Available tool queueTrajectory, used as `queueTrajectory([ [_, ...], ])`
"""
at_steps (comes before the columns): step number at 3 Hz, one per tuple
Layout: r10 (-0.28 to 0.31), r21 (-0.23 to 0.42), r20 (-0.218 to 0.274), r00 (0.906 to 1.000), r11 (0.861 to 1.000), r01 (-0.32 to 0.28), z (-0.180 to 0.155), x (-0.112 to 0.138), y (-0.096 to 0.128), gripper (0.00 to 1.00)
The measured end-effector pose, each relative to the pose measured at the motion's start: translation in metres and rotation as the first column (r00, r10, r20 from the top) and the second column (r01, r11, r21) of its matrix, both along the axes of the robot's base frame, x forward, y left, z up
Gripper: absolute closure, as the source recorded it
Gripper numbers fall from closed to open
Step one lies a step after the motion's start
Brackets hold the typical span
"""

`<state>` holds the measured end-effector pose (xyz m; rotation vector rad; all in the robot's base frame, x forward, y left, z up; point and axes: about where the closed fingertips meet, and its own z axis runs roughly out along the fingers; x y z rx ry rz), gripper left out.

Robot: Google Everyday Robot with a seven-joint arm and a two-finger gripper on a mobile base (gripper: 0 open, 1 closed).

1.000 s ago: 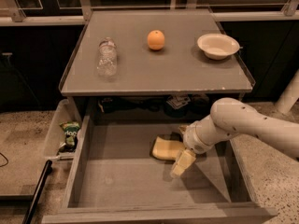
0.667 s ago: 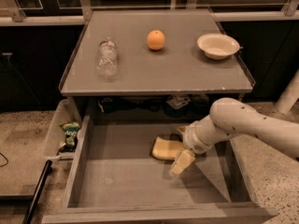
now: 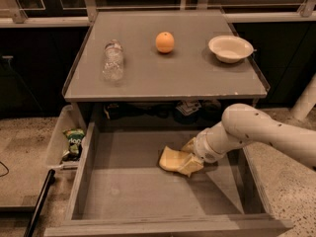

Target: Pick sponge from top drawer and place on counter

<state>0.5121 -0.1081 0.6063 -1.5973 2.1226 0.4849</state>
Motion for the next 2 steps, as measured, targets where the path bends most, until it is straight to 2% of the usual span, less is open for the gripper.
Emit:
queueTrajectory([
  [2, 0.0, 0.0, 0.0, 1.0, 1.0, 0.0, 0.0, 0.0, 0.0, 0.99],
])
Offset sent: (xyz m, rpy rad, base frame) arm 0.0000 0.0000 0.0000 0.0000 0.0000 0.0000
